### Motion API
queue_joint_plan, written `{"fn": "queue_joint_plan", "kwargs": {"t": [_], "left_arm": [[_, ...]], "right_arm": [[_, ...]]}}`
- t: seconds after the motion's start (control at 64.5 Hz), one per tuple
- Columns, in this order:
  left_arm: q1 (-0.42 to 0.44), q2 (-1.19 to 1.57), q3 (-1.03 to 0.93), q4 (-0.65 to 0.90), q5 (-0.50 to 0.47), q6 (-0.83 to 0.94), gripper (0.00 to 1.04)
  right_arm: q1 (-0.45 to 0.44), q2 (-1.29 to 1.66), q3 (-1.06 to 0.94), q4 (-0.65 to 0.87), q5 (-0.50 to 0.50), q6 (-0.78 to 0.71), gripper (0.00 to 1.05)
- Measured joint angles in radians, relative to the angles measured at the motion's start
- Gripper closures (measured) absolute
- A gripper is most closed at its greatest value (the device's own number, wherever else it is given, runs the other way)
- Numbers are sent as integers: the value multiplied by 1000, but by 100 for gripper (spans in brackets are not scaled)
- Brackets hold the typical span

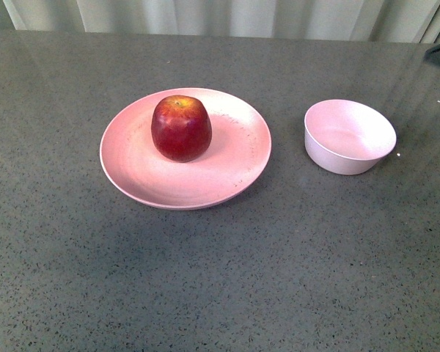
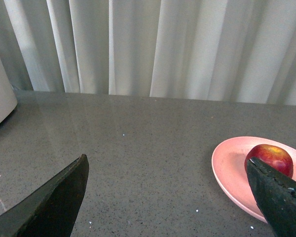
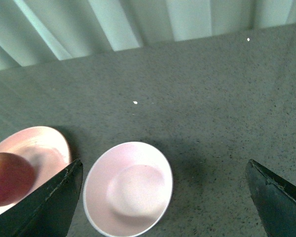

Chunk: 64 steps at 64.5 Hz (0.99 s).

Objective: Move apple from plate to bowl

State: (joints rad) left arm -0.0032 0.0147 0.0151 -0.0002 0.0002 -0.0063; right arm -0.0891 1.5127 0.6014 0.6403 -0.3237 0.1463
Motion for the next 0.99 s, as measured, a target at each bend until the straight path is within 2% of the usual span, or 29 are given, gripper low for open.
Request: {"fn": "queue_joint_plan", "kwargs": {"t": [0.078,0.14,0.264,0.45,0.543,0.729,0.993], "left_arm": [[0,0,0,0,0,0,9],[0,0,0,0,0,0,9],[0,0,0,0,0,0,9],[0,0,0,0,0,0,9],[0,0,0,0,0,0,9],[0,0,0,0,0,0,9],[0,0,0,0,0,0,9]], "right_arm": [[21,-3,-97,268,202,-72,25],[29,-17,-169,382,258,-99,35],[62,-106,-262,419,316,-123,56],[85,-225,-368,401,320,-137,88],[85,-245,-424,451,320,-139,103],[85,-375,-500,378,322,-143,103],[85,-661,-571,166,322,-143,103]]}}
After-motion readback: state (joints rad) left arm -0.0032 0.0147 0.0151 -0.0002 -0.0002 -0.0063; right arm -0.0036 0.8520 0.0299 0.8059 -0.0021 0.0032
